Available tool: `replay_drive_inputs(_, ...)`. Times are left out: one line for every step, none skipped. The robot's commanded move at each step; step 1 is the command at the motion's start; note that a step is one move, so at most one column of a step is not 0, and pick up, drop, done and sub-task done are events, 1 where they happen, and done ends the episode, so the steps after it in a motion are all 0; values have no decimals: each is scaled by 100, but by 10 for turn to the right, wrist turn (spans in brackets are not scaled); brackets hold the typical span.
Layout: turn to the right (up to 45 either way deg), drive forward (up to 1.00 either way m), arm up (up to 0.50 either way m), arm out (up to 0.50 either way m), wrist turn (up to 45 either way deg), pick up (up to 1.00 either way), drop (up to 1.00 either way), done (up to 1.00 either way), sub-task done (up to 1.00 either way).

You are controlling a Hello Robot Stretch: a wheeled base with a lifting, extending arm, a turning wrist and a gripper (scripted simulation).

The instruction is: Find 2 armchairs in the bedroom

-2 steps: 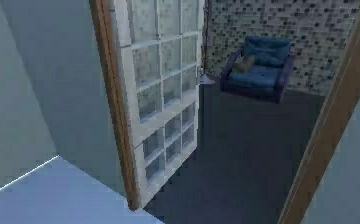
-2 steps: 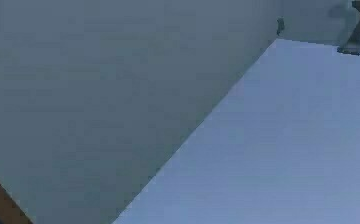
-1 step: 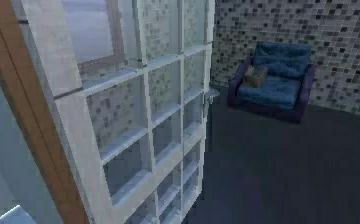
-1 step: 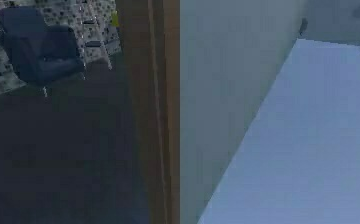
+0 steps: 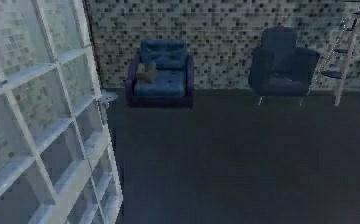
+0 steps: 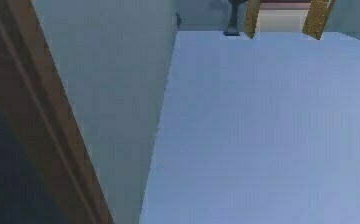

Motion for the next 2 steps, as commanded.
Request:
replay_drive_inputs(0, 40, 0, 0, 0, 0, 0, 0, 0)
replay_drive_inputs(90, 0, 0, 0, 0, 0, 0, 0, 0)
